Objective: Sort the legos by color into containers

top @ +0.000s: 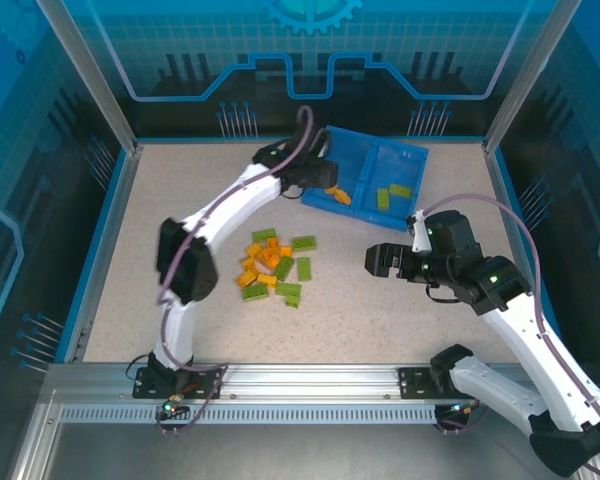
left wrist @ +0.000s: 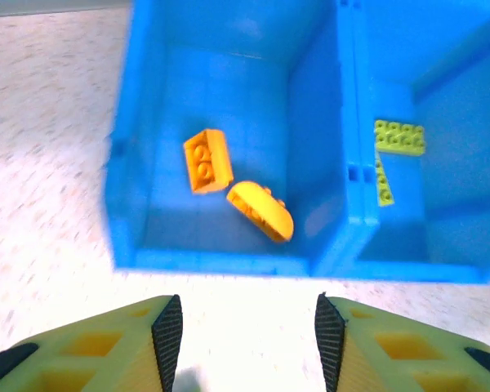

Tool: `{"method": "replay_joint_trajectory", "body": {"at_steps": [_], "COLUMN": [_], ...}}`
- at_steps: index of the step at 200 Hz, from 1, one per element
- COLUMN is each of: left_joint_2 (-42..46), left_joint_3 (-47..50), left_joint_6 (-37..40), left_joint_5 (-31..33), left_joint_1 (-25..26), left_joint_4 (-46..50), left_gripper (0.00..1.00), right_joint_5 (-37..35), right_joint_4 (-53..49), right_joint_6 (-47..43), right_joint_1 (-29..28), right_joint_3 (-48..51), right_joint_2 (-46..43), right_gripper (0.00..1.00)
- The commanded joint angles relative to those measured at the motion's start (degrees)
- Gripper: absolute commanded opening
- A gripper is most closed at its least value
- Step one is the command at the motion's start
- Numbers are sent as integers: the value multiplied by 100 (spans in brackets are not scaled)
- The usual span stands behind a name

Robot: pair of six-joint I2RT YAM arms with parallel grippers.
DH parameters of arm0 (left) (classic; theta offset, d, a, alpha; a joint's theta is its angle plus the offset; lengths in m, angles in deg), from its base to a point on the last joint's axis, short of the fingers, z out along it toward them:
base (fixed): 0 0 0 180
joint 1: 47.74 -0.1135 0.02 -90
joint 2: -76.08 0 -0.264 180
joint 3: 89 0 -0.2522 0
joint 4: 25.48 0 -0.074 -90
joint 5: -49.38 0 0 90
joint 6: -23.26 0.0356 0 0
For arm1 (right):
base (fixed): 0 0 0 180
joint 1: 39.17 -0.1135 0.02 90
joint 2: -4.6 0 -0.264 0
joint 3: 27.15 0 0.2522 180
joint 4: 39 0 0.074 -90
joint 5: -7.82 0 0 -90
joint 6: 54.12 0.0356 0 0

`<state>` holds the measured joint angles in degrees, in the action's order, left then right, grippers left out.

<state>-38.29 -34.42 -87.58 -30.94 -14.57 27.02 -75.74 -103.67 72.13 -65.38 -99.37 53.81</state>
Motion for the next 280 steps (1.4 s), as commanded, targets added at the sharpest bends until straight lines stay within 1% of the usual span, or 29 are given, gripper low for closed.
{"method": "replay_joint_trajectory", "body": {"at_steps": [1, 16, 28, 47, 71, 96, 112, 144, 202, 222, 253, 280], "left_joint_2": [1348, 2063, 2477, 2927, 3064, 2900, 2647, 1998, 1082, 920, 888, 947], "left_joint_3": [1459, 2482, 3109, 3865, 4392, 4682, 4732, 4518, 3936, 3930, 4149, 4343], "left_joint_6": [-982, -1545, -2017, -2835, -3725, -4321, -4368, -4127, -3880, -3983, -4126, -4011], "left_joint_5": [483, 836, 1089, 1149, 959, 1084, 1035, 827, 826, 824, 816, 745], "left_joint_1": [11, 2, 2, -6, 3, -1, 4, 5, -19, -24, -15, -13], "left_joint_4": [-345, -235, -28, 230, 337, 459, 355, 52, 88, 168, 197, 92], "left_gripper": [50, 51, 52, 54, 54, 55, 55, 57, 58, 56, 50, 47], "right_joint_5": [33, 68, 85, 116, 190, 191, 148, 60, -45, -89, -66, 30], "right_joint_4": [40, 46, 63, 114, 186, 181, 140, 108, -17, -67, -41, 7], "right_joint_6": [-2, -56, -99, -136, -114, -83, -66, -22, -30, -35, -2, -12], "right_joint_1": [-48, -67, -85, -102, -121, -169, -182, -184, -200, -200, -200, -200], "right_joint_3": [-124, -162, -191, -210, -228, -238, -219, -132, -109, -114, -105, -120], "right_joint_2": [124, 223, 305, 450, 643, 708, 658, 517, 388, 350, 315, 364], "right_gripper": [100, 100, 100, 100, 100, 100, 100, 100, 100, 100, 100, 100]}}
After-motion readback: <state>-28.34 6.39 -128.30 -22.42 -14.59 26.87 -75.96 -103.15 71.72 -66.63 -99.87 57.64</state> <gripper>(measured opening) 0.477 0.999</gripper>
